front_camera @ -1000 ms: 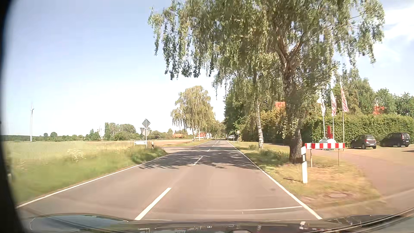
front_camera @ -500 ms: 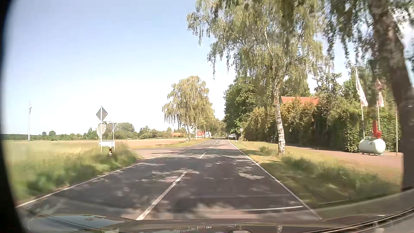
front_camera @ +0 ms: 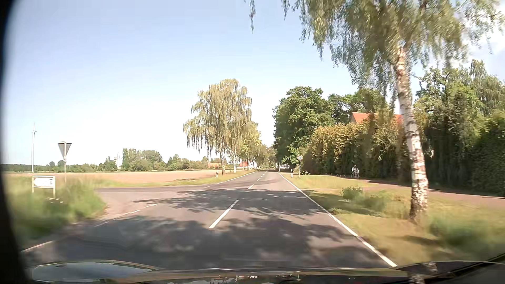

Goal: Follow the waypoints while adhering to traffic rules and regulations

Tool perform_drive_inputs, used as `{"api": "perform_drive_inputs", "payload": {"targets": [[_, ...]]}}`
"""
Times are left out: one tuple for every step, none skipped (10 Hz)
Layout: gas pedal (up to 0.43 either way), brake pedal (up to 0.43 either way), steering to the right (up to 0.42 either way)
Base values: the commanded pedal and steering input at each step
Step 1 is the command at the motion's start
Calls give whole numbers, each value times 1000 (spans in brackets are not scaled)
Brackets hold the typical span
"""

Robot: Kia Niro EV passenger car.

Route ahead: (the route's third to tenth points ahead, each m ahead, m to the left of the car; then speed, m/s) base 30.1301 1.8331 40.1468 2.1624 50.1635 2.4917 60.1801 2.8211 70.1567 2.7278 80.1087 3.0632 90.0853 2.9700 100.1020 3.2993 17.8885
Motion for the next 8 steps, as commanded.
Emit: {"api": "perform_drive_inputs", "payload": {"targets": [[197, 0, 0], [197, 0, 1], [189, 0, 1], [189, 0, 0], [189, 0, 0], [189, 0, 1], [169, 0, 1], [169, 0, 0]]}}
